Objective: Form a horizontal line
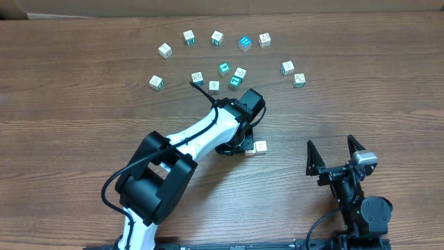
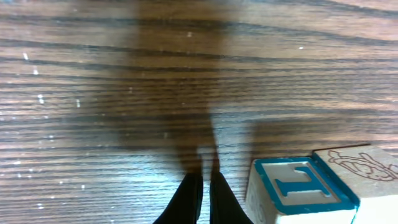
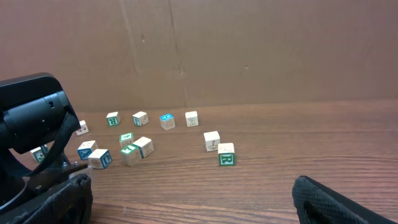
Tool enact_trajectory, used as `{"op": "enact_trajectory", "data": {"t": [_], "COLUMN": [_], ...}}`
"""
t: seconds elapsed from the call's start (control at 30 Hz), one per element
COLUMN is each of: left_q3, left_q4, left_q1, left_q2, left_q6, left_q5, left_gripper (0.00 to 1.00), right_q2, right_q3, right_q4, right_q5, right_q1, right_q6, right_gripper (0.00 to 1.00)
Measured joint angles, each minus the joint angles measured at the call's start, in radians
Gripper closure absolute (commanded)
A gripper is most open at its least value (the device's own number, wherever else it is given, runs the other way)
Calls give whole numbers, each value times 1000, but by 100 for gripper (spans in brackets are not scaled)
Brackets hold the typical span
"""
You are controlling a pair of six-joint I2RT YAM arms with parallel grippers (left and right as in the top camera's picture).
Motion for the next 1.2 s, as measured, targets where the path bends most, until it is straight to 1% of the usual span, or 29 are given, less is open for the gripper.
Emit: {"op": "enact_trajectory", "data": {"t": [0.5, 0.73, 1.2], "left_q3": [0, 0, 0], "left_q4": [22, 34, 23], "left_q1": [0, 0, 0], "left_q2": [0, 0, 0], "left_q6": [-48, -49, -64], "left_q5": [48, 70, 55], "left_gripper": [95, 96, 96], "right_q2": [0, 0, 0], "right_q3": [0, 0, 0], "right_q4": [0, 0, 1], "right_q5": [0, 0, 0], "right_q1": [0, 0, 0], "right_q6": [0, 0, 0], "right_gripper": [0, 0, 0]}}
